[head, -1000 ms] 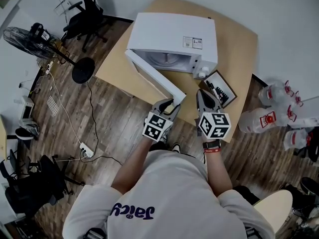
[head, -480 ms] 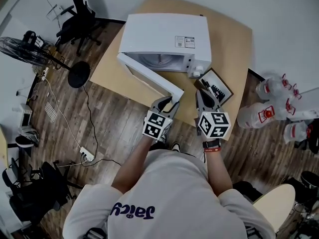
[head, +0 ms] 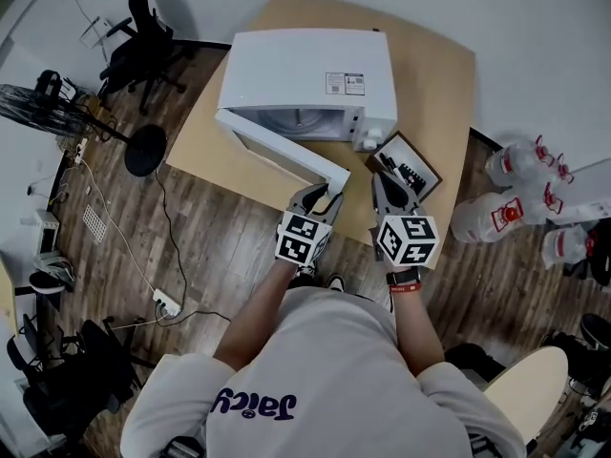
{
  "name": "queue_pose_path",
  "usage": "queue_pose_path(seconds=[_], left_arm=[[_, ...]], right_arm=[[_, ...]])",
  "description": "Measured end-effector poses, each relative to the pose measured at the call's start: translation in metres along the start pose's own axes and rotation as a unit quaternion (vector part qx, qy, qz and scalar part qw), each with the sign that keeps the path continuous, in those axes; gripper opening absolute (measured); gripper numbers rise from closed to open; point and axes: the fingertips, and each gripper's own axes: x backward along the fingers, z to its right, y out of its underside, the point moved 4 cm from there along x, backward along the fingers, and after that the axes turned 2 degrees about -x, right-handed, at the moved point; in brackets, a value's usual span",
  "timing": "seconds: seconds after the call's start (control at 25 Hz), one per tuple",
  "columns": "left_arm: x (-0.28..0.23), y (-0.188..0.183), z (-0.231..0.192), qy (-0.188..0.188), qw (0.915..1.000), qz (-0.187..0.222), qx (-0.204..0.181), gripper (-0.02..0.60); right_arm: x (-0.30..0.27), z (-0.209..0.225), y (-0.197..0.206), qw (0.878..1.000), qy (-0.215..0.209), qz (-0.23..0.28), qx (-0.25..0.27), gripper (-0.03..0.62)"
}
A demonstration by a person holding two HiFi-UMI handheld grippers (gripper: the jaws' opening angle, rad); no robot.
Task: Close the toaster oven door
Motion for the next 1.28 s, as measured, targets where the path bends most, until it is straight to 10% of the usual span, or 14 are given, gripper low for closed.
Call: queue_pose_path(seconds=[1.28], left_arm=[[-0.05,-0.028,-0.014,0.001,0.9998,-0.002,0.02,0.147]], right_arm=[[-0.009,0.016,-0.012,0.999,0.04,0.019,-0.01,0.015]])
